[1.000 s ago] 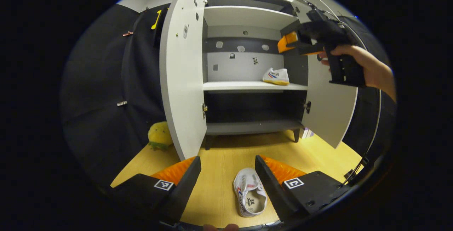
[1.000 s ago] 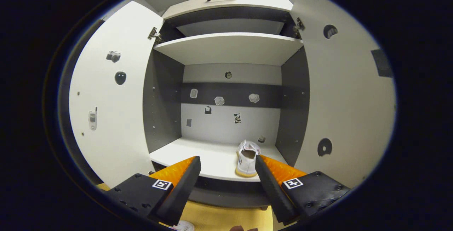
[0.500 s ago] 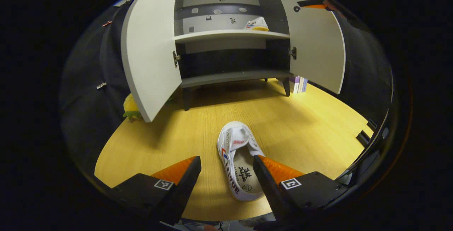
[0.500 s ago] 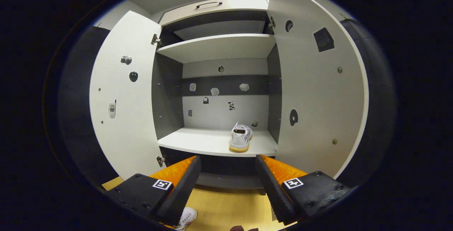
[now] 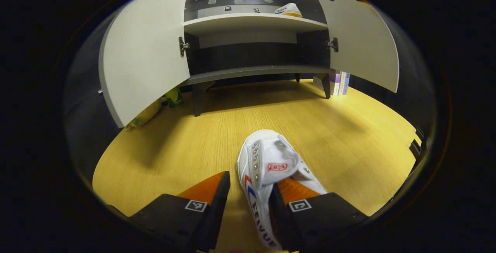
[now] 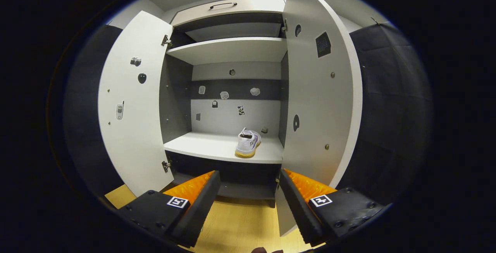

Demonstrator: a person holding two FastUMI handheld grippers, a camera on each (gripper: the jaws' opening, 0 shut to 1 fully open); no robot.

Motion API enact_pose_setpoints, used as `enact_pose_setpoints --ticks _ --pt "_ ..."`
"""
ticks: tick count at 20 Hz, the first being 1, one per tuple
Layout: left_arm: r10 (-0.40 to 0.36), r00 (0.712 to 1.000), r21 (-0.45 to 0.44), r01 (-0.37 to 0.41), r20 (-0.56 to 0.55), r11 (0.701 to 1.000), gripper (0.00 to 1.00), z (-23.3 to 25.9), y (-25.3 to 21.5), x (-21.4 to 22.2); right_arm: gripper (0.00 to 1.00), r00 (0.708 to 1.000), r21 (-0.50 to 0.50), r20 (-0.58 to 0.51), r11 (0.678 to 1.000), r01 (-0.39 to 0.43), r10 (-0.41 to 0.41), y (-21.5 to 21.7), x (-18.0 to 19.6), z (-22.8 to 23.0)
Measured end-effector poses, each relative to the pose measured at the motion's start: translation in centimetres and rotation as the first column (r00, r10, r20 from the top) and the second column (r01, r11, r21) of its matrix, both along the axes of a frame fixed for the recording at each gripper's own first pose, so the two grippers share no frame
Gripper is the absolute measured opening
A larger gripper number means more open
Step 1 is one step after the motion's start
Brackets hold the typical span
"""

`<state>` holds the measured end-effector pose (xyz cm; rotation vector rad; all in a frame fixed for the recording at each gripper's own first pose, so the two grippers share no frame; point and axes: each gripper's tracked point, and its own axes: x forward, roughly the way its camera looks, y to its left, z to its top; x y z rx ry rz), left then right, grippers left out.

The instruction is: Grab one shoe with the right hand and put it into the shoe cabinet, grab the other shoe with the left hand and put it into the shoe cabinet; then close the right door with the right hand and the left door with the left hand.

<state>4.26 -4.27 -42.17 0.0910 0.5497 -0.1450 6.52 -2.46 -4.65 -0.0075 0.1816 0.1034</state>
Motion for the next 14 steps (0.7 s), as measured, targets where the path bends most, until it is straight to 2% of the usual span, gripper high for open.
enact_pose_setpoints --ticks 3,4,6,7,8,12,14 --pt "0.001 1.000 -0.017 -0.001 -0.009 1.000 0.45 -0.4 -0.4 1.1 0.98 1.000 -0.011 -0.003 1.000 0.002 -0.002 -0.2 -0.3 -0.3" --pt "0.009 1.000 -0.010 -0.009 -0.015 1.000 0.43 -0.3 -0.1 1.0 0.98 1.000 -0.021 -0.001 1.000 0.000 0.000 -0.2 -0.4 -0.4" --pt "0.024 0.999 0.016 -0.024 -0.042 1.000 0.31 -0.6 0.6 1.4 0.98 1.000 -0.034 -0.006 0.999 -0.005 0.005 -0.1 -0.6 -0.8" --pt "0.024 0.998 0.023 -0.023 -0.058 0.999 0.19 -0.6 0.7 1.4 0.98 1.000 -0.031 -0.011 0.999 -0.010 0.010 0.1 -0.8 -0.9" --pt "0.019 0.998 0.023 -0.017 -0.068 1.000 0.15 -0.4 0.8 1.5 0.98 1.000 -0.027 -0.014 1.000 -0.014 0.014 0.3 -1.0 -0.9" --pt "0.033 0.989 -0.040 -0.039 -0.143 0.998 0.09 0.7 0.6 0.5 0.98 0.999 -0.026 -0.008 0.999 -0.031 0.031 0.7 -1.4 -0.5" --pt "0.052 0.991 -0.011 -0.054 -0.122 0.998 0.09 2.9 1.1 0.2 0.98 0.999 -0.026 -0.003 0.999 -0.040 0.040 0.8 -1.6 -0.2"
